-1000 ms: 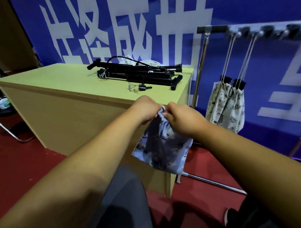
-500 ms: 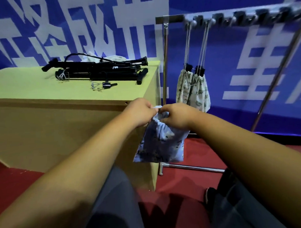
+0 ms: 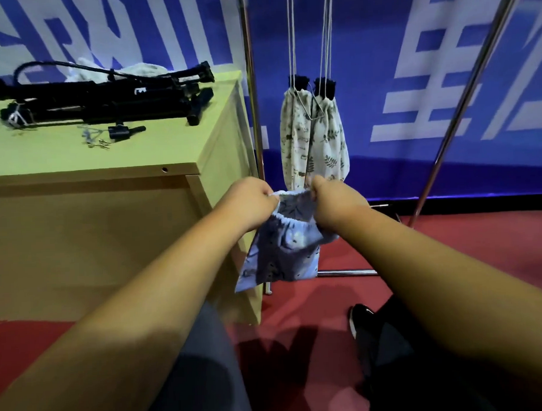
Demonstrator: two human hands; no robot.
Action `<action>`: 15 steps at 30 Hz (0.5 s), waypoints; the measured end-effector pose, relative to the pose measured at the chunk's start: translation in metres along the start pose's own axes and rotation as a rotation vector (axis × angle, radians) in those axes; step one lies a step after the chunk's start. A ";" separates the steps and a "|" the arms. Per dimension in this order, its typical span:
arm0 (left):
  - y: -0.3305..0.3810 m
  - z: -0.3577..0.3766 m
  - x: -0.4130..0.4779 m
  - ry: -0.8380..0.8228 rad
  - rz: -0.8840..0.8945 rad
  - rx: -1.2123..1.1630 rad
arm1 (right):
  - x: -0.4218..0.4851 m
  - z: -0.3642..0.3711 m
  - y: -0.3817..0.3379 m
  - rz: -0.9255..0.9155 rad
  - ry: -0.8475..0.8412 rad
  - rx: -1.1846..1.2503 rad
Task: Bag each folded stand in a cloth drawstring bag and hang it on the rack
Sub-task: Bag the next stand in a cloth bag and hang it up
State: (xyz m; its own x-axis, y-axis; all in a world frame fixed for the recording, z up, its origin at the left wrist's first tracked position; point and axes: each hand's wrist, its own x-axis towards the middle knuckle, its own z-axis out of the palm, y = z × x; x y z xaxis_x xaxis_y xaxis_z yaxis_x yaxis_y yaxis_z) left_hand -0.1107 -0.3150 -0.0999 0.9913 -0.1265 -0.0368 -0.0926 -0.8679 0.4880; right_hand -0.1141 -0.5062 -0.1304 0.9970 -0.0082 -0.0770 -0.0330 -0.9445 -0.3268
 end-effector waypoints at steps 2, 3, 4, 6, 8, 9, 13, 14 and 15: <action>-0.009 0.023 0.009 -0.081 -0.009 -0.047 | 0.010 0.030 0.022 0.105 0.038 0.114; -0.015 0.034 0.013 -0.120 -0.027 -0.065 | 0.016 0.044 0.034 0.146 0.049 0.168; -0.024 0.053 0.020 -0.161 -0.056 -0.071 | 0.022 0.063 0.046 0.200 0.037 0.219; -0.040 0.078 0.026 -0.203 -0.104 -0.046 | 0.031 0.080 0.056 0.279 0.002 0.303; -0.056 0.103 0.033 -0.260 -0.140 -0.008 | 0.046 0.092 0.057 0.273 0.000 0.343; -0.063 0.114 0.037 -0.295 -0.158 0.008 | 0.053 0.096 0.055 0.237 0.007 0.338; -0.082 0.145 0.054 -0.556 -0.275 0.016 | 0.077 0.116 0.050 0.194 -0.100 0.220; -0.082 0.150 0.059 -0.619 -0.304 0.011 | 0.080 0.118 0.049 0.192 -0.130 0.207; -0.083 0.155 0.064 -0.666 -0.328 0.016 | 0.084 0.121 0.047 0.178 -0.151 0.206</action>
State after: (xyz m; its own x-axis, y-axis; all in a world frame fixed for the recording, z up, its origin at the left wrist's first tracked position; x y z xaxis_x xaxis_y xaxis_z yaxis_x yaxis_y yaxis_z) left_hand -0.0545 -0.3252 -0.2776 0.7022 -0.1200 -0.7018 0.1918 -0.9174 0.3487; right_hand -0.0408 -0.5116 -0.2660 0.9532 -0.1039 -0.2840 -0.2349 -0.8459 -0.4789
